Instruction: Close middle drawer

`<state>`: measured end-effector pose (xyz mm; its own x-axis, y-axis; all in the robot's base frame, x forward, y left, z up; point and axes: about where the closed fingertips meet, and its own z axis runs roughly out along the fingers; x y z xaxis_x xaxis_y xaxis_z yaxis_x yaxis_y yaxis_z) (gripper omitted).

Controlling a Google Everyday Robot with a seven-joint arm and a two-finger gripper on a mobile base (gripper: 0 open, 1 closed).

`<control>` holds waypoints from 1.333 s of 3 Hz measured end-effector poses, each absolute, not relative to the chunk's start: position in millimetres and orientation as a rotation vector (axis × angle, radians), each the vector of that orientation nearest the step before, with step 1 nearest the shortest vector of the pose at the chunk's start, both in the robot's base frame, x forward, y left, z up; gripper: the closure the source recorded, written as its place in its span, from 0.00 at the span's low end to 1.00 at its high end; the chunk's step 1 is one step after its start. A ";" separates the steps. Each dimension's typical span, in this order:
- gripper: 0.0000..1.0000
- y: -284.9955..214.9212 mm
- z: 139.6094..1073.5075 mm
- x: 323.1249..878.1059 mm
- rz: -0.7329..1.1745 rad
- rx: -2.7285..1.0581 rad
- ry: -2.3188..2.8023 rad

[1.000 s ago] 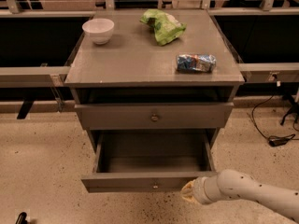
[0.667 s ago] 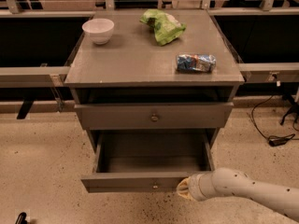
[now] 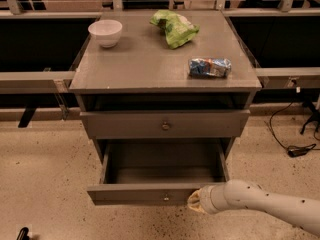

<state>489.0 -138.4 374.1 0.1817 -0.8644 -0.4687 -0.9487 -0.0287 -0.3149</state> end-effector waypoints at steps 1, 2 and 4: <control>1.00 -126.6 358.1 472.9 0.240 -1.904 1.708; 1.00 -113.4 341.9 453.5 0.301 -1.878 1.704; 1.00 -91.1 314.7 443.1 0.418 -1.912 1.650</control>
Offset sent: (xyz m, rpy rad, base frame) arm -0.0584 0.0379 -0.0497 0.1143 0.0783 0.0031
